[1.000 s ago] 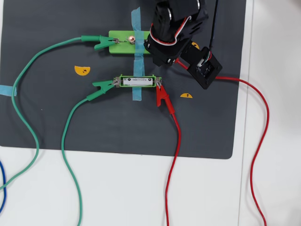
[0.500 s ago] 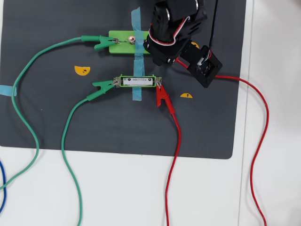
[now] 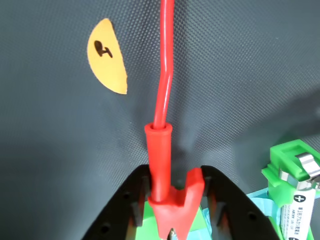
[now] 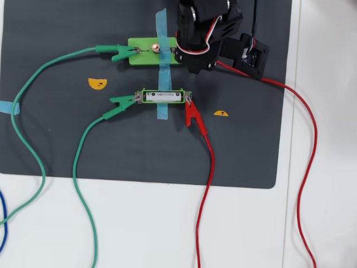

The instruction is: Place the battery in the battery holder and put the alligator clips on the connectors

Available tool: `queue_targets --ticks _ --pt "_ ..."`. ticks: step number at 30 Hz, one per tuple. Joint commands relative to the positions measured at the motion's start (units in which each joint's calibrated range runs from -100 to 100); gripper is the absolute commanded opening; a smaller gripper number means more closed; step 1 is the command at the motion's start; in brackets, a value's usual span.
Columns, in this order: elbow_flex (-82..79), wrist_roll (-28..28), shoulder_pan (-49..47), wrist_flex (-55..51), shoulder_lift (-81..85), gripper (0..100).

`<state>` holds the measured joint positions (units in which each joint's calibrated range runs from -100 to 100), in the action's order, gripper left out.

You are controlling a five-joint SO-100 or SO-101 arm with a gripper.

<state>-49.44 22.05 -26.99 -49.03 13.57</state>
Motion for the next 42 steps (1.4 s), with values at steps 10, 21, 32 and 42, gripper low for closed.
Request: queue_targets --ticks 10,21,32,42 --pt "0.59 -1.39 0.69 0.52 0.85 30" --pt "-0.82 -1.86 -5.27 -2.49 8.85 32" --pt "-1.17 -7.54 -5.17 -11.09 16.17 31" --pt "-1.34 -15.04 -0.32 -17.36 31.05 31"
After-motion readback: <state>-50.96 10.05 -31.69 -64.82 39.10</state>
